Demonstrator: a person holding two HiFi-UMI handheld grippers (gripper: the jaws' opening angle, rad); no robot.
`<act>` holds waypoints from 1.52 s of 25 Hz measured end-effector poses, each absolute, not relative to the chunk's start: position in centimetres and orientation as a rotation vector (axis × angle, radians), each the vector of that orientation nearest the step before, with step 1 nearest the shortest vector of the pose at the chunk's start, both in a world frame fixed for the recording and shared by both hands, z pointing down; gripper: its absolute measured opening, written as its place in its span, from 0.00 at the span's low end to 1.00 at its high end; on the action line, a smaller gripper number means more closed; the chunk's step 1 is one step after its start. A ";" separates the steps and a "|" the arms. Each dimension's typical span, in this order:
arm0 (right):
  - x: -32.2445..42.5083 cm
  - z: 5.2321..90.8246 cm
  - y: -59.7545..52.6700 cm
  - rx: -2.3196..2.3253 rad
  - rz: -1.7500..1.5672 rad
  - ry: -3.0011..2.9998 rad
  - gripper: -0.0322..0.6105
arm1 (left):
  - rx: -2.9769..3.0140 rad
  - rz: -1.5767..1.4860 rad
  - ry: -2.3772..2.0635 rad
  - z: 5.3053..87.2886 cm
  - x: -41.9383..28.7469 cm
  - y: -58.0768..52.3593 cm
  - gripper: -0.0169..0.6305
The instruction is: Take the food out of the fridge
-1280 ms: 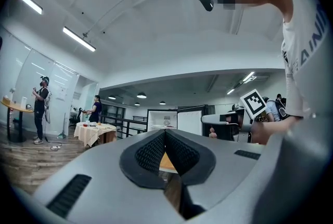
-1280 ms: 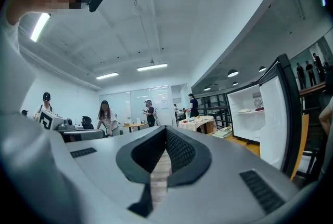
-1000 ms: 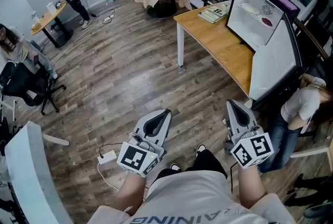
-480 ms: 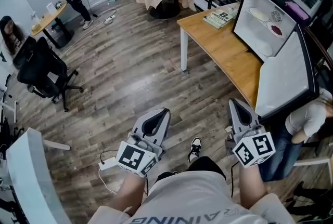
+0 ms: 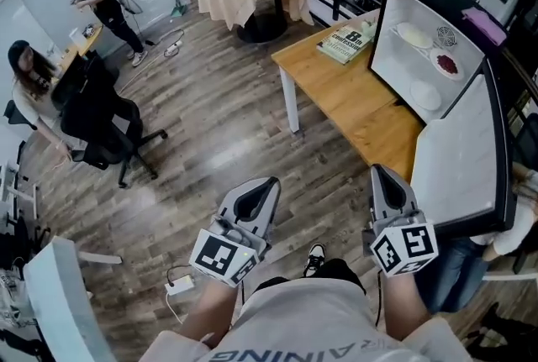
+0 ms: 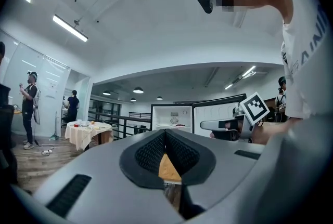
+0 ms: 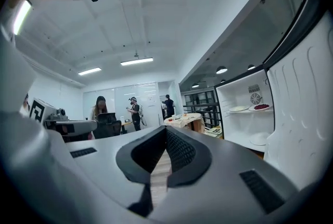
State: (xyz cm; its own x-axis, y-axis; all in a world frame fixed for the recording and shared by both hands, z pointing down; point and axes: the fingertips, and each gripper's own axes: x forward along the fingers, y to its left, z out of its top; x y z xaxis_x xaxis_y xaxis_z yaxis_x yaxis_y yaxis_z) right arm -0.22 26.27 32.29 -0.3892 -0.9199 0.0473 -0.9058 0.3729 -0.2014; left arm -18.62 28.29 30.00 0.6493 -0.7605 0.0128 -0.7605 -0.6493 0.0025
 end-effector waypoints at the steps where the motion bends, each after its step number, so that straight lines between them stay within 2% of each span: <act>1: 0.4 32.6 25.3 -1.708 -0.307 2.535 0.08 | 2.848 0.022 -1.310 30.0 -17.9 27.3 0.04; 13: 4.9 34.5 18.4 -1.826 -0.291 2.469 0.08 | 2.922 0.056 -1.157 30.6 -11.3 17.8 0.04; 23: 10.0 35.0 12.2 -2.139 -0.265 2.263 0.08 | 3.022 0.032 -0.759 32.0 -5.4 7.3 0.04; 38: 11.1 33.9 4.7 -2.510 -0.259 1.834 0.08 | 3.111 0.070 -0.213 32.1 -2.6 -5.7 0.04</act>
State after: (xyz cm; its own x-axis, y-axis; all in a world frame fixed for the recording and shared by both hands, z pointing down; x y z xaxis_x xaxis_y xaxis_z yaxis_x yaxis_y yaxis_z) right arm 11.15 4.71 33.92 0.2949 -0.9479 0.1203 -0.9442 -0.3084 -0.1154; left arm -2.58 -5.69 32.10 0.9896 -0.1360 0.0462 -0.1370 -0.9904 0.0189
